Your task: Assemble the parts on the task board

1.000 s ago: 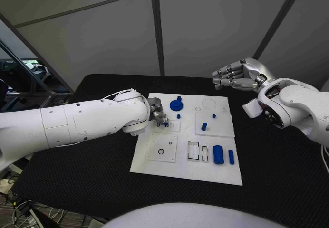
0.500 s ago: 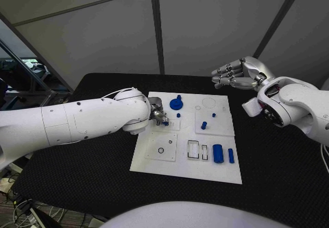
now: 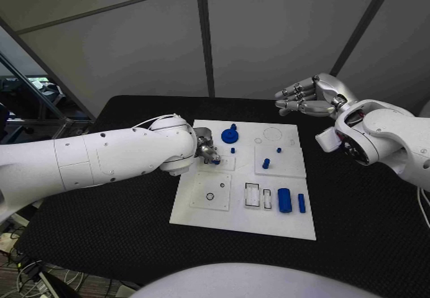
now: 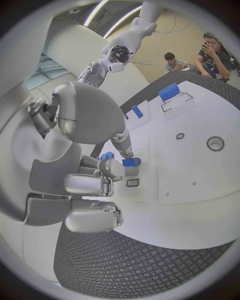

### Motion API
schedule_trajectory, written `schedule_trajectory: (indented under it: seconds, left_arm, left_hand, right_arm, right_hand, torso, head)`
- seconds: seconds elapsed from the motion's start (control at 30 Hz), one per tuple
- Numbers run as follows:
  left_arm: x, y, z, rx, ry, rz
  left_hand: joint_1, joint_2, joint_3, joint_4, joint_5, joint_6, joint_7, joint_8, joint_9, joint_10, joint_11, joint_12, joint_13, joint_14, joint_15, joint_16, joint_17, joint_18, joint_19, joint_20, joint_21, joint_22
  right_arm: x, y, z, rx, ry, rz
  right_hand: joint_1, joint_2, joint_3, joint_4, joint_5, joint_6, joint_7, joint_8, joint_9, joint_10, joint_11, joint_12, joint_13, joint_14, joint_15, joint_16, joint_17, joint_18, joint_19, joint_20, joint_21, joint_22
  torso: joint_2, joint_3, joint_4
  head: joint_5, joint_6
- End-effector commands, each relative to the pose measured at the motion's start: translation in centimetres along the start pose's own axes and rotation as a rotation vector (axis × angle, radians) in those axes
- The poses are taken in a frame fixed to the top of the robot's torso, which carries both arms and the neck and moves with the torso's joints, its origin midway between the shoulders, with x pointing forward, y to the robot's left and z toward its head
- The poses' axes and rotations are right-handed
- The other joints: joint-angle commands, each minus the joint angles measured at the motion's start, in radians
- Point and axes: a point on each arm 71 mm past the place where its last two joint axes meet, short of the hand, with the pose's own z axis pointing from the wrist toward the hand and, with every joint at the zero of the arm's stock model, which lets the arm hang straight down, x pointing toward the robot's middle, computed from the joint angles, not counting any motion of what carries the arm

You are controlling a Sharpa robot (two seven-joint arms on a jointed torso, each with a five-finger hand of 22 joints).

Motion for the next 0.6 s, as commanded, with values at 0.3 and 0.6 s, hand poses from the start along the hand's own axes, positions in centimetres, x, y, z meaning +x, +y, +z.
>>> schedule_trajectory:
  seconds: [0.3,0.6]
  left_arm:
    - [0.23,0.18,0.35,-0.023,0.034,0.041]
    - [0.16,0.26,0.59,-0.032,0.044,0.045]
  left_hand:
    - [-0.033,-0.002,0.146,-0.15,0.003,0.006,-0.011,0.018,0.001,0.002,-0.009,0.001,0.003,0.099,-0.009,0.006,0.254,-0.026,0.007,-0.005,0.007,0.033]
    - [-0.068,-0.012,0.118,-0.137,0.001,0.01,-0.02,0.034,-0.002,-0.006,-0.015,-0.014,-0.018,0.099,-0.014,0.006,0.254,-0.025,0.006,-0.008,0.005,0.033]
  right_arm:
    - [0.03,0.2,0.1,-0.01,0.007,0.0]
    - [0.13,0.29,0.12,-0.013,0.008,-0.004]
  right_hand:
    - [-0.01,-0.001,-0.004,0.0,0.006,-0.004,0.006,-0.005,0.001,-0.003,0.0,-0.002,-0.001,-0.005,0.001,-0.005,-0.001,0.01,0.007,-0.002,-0.006,-0.001]
    - [-0.01,0.002,-0.004,0.001,0.011,-0.004,0.006,-0.005,0.001,-0.004,0.0,-0.002,-0.002,-0.006,0.002,-0.005,-0.002,0.01,0.007,-0.002,-0.009,-0.003]
  torso:
    - [0.0,0.0003,-0.0004]
    - [0.0,0.0,-0.0005]
  head:
    - [0.001,-0.002]
    - [-0.001,-0.005]
